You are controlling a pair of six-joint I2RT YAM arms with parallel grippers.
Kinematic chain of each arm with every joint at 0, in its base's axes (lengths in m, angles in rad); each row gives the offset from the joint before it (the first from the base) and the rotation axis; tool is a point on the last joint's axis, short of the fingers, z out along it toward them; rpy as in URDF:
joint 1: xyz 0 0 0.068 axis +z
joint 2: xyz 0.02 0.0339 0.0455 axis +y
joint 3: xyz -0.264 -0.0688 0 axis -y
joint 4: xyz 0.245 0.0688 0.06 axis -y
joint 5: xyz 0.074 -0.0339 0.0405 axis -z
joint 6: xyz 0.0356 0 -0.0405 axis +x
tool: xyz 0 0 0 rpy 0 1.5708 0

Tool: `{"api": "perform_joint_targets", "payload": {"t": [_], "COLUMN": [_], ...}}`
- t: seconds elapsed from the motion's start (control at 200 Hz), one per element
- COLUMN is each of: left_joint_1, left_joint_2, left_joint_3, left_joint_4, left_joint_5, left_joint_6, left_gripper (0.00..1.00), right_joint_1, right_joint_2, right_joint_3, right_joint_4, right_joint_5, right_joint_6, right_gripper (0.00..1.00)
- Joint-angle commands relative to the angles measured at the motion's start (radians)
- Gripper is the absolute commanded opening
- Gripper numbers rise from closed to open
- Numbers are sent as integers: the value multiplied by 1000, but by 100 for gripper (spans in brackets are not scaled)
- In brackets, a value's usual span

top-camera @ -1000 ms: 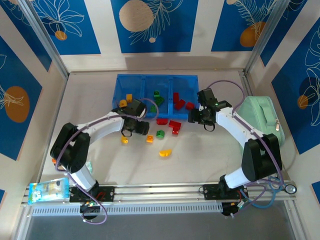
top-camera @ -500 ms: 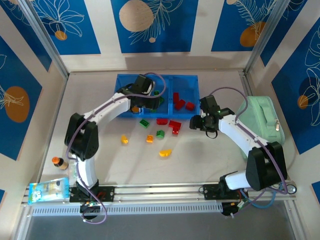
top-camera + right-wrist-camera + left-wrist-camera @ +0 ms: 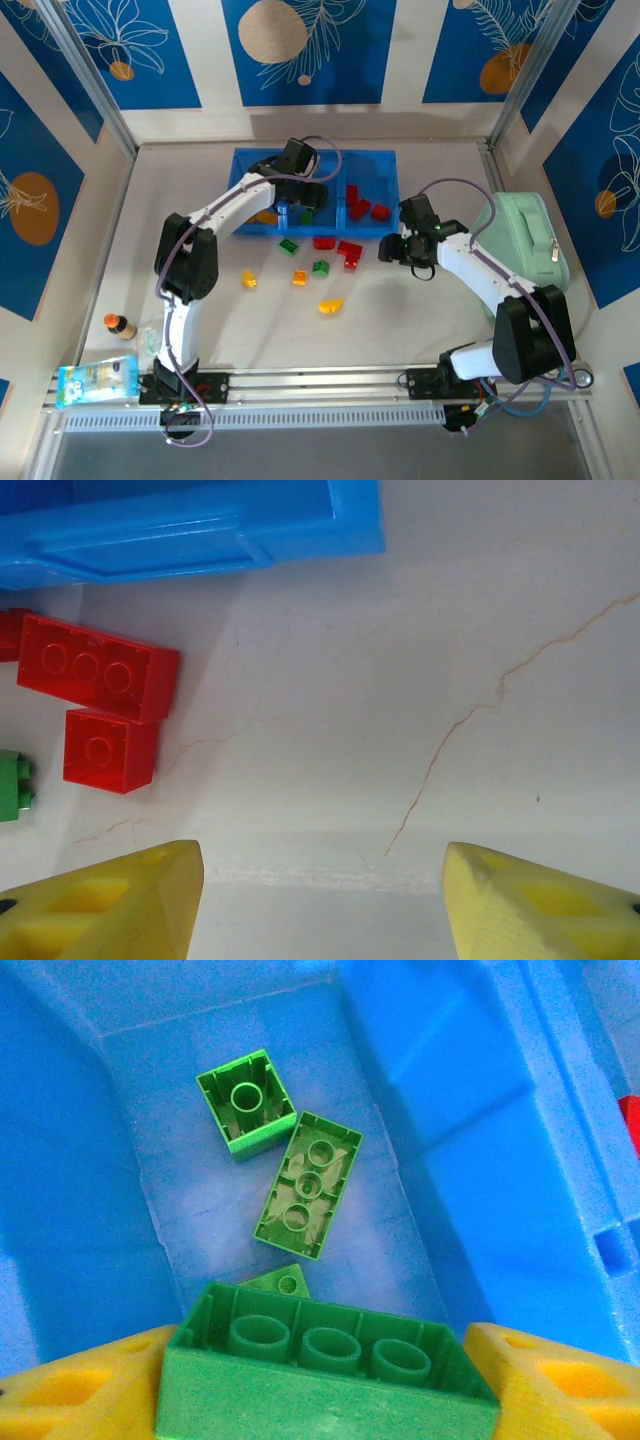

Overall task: Sort the legos into containers by color
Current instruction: Place the lego in the container, then pick up the lego from the bottom-center of the table.

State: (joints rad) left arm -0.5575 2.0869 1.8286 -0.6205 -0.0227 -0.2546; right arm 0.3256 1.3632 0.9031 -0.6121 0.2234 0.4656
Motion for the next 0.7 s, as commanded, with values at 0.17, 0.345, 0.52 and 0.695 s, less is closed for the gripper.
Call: {"api": "perform_joint_targets", "payload": {"t": [0.17, 0.345, 0.52, 0.695], "left_joint_1": [12, 10, 10, 16], "left_joint_2": [-28, -96, -216, -363], "left_joint_3": [26, -20, -134, -327], "left_joint_4": [-30, -11, 39, 87], "left_joint_5": [29, 26, 24, -2], "left_joint_6": [8, 3, -15, -39], "left_gripper": [76, 76, 76, 76], "right_joint_1": [45, 89, 205, 341], "right_joint_2": [16, 17, 2, 25], "right_joint_3": [31, 37, 40, 67], "right_joint_4": [7, 21, 73, 35], "right_joint_5": [-14, -18, -100, -186], "right_joint_6": [16, 0, -133, -274], "right_gripper": [66, 67, 72, 79]}}
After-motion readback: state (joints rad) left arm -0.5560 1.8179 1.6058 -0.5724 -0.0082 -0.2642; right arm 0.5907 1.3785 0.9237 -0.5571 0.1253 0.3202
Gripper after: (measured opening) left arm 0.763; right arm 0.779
